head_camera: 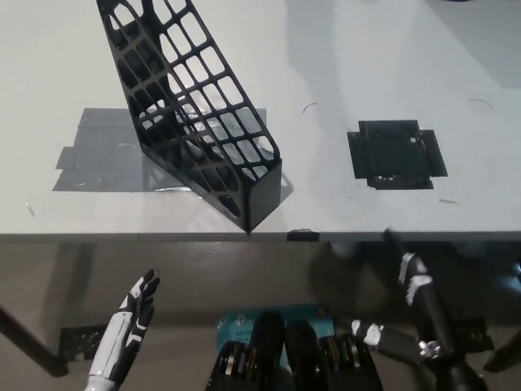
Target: A person hands a notebook to the robot and the robot grabs it with its right hand and places it in the magazine stand kept in the centre of the desk infront of it.
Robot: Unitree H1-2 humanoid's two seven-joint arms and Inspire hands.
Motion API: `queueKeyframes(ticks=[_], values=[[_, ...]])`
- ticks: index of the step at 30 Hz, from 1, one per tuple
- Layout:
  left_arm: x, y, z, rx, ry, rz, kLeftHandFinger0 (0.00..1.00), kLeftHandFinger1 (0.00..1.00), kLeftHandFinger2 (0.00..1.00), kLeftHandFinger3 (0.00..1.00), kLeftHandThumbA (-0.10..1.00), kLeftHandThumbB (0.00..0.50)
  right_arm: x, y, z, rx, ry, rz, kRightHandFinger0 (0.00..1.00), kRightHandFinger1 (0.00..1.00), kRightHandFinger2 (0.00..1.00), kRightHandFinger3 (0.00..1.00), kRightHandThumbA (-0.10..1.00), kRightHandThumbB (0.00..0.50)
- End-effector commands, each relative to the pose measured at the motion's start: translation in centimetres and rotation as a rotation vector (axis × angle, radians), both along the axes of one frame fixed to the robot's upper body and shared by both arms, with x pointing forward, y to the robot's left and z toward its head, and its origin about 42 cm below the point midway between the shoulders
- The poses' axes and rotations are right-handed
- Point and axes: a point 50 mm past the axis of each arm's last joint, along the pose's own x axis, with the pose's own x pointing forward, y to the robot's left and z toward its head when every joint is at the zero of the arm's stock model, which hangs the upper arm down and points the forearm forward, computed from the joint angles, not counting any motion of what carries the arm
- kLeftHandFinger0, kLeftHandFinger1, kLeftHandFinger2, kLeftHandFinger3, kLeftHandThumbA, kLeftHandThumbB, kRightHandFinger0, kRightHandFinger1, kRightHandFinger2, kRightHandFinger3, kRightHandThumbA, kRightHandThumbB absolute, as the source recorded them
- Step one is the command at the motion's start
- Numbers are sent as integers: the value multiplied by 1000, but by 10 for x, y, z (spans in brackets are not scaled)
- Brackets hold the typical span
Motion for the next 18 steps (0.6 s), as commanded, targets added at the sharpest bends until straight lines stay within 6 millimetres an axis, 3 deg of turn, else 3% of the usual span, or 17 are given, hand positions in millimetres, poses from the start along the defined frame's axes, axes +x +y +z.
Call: queueKeyframes(ticks=[1, 5, 7, 10, 18], values=[[5, 6, 10, 22, -80, -3, 1000, 1000, 1000, 1000, 1000, 500, -9, -1, 48, 51, -244, -28, 1000, 1000, 1000, 1000, 1000, 210], [3, 5, 9, 23, -72, -9, 1000, 1000, 1000, 1000, 1000, 500, -2, -2, 77, 56, -315, -66, 1000, 1000, 1000, 1000, 1000, 205], [2, 5, 9, 23, -71, -11, 1000, 1000, 1000, 1000, 1000, 500, 4, -3, 85, 52, -328, -85, 1000, 1000, 1000, 1000, 1000, 230], [0, 6, 8, 26, -70, -10, 1000, 1000, 1000, 1000, 1000, 500, 16, -4, 93, 57, -335, -113, 1000, 1000, 1000, 1000, 1000, 278], [0, 6, 8, 29, -69, -14, 1000, 1000, 1000, 1000, 1000, 500, 45, -17, 100, 92, -327, -175, 1000, 1000, 1000, 1000, 1000, 271]])
